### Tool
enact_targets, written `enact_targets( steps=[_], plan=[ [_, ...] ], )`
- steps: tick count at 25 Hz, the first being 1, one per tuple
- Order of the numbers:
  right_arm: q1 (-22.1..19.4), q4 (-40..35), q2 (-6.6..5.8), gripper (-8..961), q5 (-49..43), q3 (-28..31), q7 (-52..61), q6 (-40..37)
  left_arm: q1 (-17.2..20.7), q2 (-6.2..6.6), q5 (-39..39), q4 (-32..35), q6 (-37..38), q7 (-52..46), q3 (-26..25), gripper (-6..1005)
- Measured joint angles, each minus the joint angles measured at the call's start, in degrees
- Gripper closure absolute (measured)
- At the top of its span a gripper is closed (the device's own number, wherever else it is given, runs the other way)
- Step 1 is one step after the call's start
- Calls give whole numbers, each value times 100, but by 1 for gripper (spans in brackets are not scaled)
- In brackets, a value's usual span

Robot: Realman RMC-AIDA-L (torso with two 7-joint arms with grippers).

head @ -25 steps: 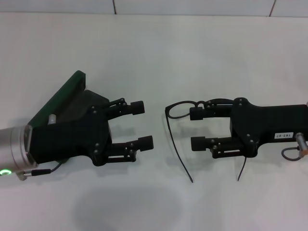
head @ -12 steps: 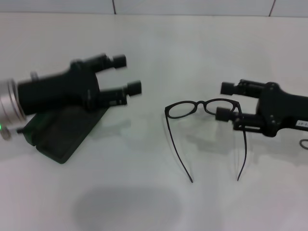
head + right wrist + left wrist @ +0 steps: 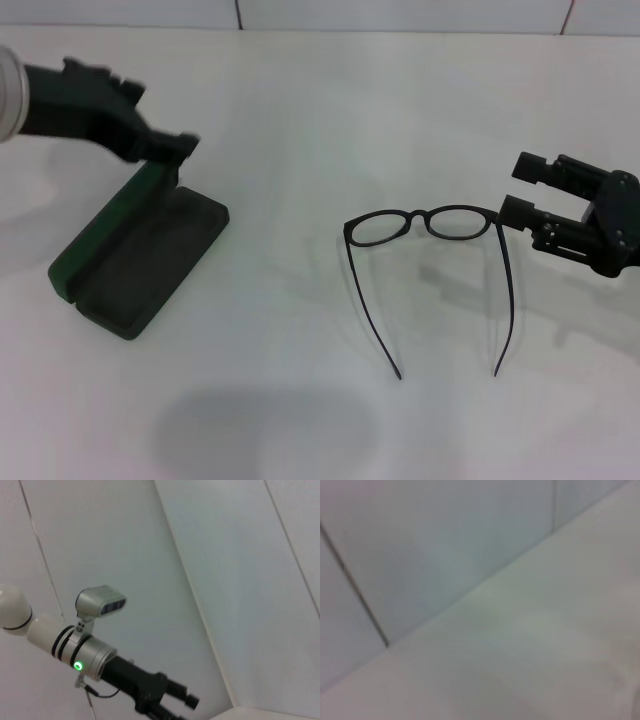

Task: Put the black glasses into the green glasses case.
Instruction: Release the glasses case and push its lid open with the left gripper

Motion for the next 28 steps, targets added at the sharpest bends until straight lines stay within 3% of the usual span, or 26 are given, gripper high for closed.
enact_targets(
  steps=[15, 23, 28],
  plan=[
    [200, 138, -21, 255, 11, 127, -160, 94, -289, -10, 1411, -1203, 129, -402, 35, 152],
    [174, 482, -21, 257, 30, 588, -293, -91, -394, -11, 1478, -1347, 147, -380, 112, 157],
    [129, 599, -23, 258, 33, 780, -359, -250, -434, -8, 1361, -1348, 150, -383, 107, 452]
  ],
)
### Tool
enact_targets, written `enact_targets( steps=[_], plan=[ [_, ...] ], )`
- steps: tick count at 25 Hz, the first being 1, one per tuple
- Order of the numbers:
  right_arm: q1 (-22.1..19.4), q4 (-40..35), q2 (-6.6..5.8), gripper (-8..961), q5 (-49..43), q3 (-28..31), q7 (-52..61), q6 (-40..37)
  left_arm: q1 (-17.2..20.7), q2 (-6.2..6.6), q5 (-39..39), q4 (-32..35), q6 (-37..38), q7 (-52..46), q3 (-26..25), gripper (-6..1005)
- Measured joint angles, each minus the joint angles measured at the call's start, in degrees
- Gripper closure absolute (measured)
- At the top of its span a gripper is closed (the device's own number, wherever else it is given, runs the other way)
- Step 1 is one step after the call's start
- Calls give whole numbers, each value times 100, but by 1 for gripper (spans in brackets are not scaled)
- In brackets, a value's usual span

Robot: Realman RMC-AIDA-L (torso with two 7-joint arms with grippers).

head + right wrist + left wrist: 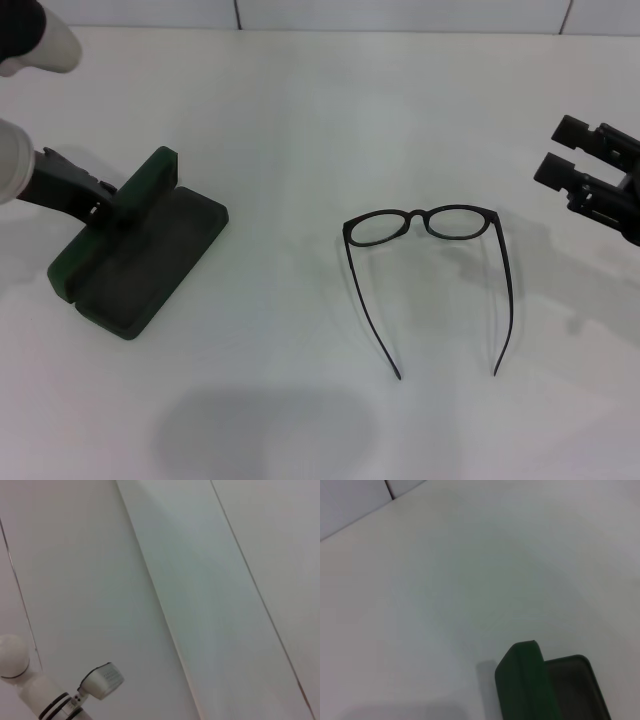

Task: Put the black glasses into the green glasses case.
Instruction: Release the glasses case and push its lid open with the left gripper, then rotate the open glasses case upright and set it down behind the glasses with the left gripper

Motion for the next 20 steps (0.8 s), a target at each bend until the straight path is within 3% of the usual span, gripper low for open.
enact_targets(
  steps=[3, 13, 16, 20],
  plan=[
    [-15, 4, 1, 259, 0, 3, -4, -32, -3, -6, -2, 0, 7, 0, 16, 598],
    [-84, 6, 8, 261, -8, 9, -5, -148, 45, -12, -274, 102, 5, 106, 22, 762],
    [-71, 6, -36, 261, -151, -71, -149, -613, 51, -12, -521, 200, -14, 293, 23, 783],
    [84, -40, -92, 262, -694, -213, -372, -1608, 22, -19, -1568, 360, -615, 1682, 201, 794]
  ],
)
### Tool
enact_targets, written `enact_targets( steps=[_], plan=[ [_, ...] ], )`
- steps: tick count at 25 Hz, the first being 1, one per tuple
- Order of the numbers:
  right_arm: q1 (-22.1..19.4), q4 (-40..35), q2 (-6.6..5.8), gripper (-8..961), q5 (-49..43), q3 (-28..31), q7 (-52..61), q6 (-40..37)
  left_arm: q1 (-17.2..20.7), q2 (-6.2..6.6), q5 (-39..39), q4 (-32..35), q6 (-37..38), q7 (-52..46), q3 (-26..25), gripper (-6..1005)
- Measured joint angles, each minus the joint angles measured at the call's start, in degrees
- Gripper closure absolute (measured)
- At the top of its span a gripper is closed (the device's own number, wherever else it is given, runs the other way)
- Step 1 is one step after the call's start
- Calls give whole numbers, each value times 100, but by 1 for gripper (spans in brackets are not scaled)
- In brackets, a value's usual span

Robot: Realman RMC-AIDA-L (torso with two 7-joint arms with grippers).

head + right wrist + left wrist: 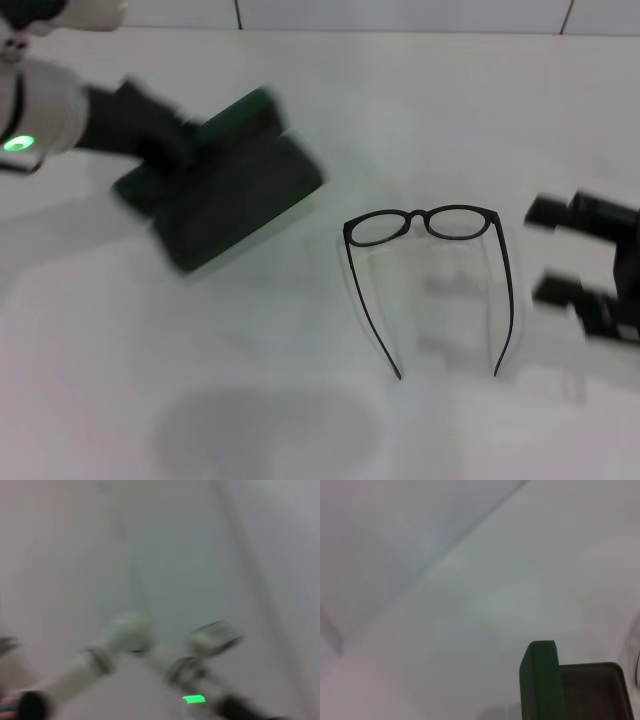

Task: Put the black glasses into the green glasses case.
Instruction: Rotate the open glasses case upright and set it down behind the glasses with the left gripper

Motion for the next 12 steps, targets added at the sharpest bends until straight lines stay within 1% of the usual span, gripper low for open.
enact_targets(
  steps=[2, 5, 8, 12],
  plan=[
    [42, -15, 30, 263, -111, -2, -2, -407, -30, 0, -357, -92, -332, 670, 159, 794],
    [47, 2, 79, 263, -133, -4, -6, -710, -264, 0, -705, -419, -823, 1491, 414, 793],
    [-2, 41, 107, 264, -136, -4, -8, -763, -656, -1, -706, -852, -1235, 1822, 741, 792],
    [-38, 199, 116, 275, -133, 7, -49, -730, -1042, -1, -686, -1454, -1685, 2218, 1196, 791]
  ],
)
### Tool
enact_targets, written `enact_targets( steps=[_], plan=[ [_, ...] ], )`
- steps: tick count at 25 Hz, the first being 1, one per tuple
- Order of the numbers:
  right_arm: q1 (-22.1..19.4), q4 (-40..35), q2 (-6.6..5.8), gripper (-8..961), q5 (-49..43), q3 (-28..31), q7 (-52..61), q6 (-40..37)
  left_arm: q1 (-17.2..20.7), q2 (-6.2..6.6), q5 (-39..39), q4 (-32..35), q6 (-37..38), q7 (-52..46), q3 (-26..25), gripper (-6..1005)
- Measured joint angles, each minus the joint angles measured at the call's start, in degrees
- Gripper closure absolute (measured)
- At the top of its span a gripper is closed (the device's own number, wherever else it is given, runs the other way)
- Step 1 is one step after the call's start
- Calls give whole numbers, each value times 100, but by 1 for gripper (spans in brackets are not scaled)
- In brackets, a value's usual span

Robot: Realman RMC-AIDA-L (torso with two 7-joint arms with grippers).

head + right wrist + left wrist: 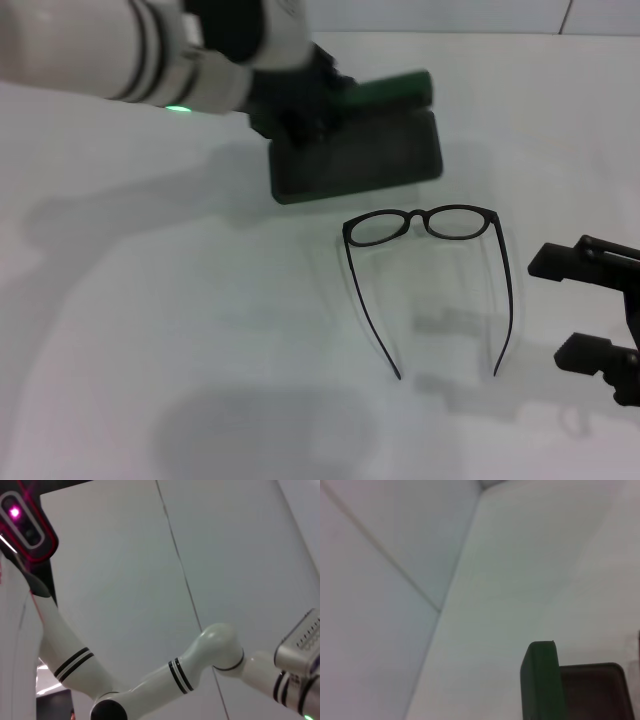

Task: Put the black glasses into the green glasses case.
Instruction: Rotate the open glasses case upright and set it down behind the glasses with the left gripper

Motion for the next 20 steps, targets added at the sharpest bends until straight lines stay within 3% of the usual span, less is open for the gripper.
enact_targets(
  steps=[9, 15, 20],
  plan=[
    [-2, 245, -5, 277, 45, 50, -101, 233, -697, -30, 541, -1047, -903, -241, 1163, 789],
    [22, 279, -10, 277, 54, 51, -102, 349, -832, -46, 882, -1185, -1235, -783, 1672, 788],
    [32, 279, -23, 278, 58, 51, -94, 402, -867, -53, 1053, -1243, -1311, -1309, 1798, 786]
  ],
)
